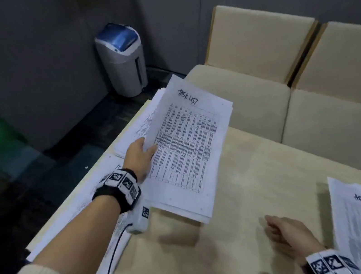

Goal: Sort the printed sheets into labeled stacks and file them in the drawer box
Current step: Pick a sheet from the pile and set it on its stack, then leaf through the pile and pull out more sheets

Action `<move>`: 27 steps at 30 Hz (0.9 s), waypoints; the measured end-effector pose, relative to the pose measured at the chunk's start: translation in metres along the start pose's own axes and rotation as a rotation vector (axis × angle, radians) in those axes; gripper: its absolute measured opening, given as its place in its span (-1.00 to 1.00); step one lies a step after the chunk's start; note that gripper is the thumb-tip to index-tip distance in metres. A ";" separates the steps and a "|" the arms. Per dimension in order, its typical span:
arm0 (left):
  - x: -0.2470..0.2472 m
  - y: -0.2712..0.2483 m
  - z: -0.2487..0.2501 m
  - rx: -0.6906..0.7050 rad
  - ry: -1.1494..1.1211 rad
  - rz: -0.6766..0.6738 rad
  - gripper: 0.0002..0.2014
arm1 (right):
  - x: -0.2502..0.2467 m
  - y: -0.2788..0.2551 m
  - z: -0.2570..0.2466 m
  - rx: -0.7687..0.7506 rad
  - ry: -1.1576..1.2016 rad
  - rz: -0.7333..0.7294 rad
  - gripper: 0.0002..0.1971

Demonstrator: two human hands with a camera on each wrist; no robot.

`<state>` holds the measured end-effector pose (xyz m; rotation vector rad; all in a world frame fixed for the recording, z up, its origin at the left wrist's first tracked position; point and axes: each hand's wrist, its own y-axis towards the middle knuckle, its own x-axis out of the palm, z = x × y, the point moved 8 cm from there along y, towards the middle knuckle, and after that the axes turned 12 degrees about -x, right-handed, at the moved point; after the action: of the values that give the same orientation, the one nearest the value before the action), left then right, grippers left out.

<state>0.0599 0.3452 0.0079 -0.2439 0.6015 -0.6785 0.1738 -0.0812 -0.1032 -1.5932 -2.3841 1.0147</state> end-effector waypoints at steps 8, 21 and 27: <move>-0.040 0.139 0.020 0.006 0.165 0.040 -0.78 | 0.017 0.002 0.001 0.124 -0.212 0.021 -0.50; -0.021 0.196 0.015 0.004 0.780 0.443 -0.35 | 0.028 0.010 -0.016 0.229 -0.324 0.064 -0.48; 0.003 0.142 0.061 0.178 0.631 0.437 -0.49 | 0.020 -0.017 -0.020 0.220 -0.016 0.009 -0.53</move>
<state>0.1715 0.4521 -0.0009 0.2798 1.1487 -0.3696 0.1604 -0.0583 -0.0834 -1.5241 -2.1876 1.2464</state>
